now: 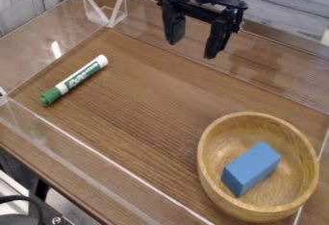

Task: Remove the blue block from inside the brown bowl and put it on the table

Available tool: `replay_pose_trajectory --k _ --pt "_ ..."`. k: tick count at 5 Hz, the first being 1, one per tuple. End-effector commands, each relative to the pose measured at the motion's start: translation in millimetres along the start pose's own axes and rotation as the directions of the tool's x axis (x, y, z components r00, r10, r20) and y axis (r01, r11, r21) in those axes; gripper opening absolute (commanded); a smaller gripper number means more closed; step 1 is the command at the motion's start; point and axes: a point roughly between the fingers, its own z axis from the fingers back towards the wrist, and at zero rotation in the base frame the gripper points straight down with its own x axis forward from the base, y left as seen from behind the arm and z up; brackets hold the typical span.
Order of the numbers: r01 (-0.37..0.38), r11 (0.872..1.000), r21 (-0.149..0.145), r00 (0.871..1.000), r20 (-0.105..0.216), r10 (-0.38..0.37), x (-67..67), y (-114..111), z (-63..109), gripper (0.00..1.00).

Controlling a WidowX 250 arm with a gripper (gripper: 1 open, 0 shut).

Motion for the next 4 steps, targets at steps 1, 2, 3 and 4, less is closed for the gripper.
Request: replay_pose_trajectory --k 1,2,3,4 --pt "0.0 1.0 -0.001 1.0 -0.016 0.0 -5.6 -7 -6.2 1.0" --pt "0.001 1.0 -0.006 1.0 -0.024 -0.001 -15.7 -22 -11.4 1.0" --pt "0.016 1.0 -0.01 1.0 -0.014 -0.016 -28.0 -44 -10.4 1.0" --pt "0.034 0.999 -0.009 0.999 0.01 -0.034 -41.0 -69 -9.3 1.0"
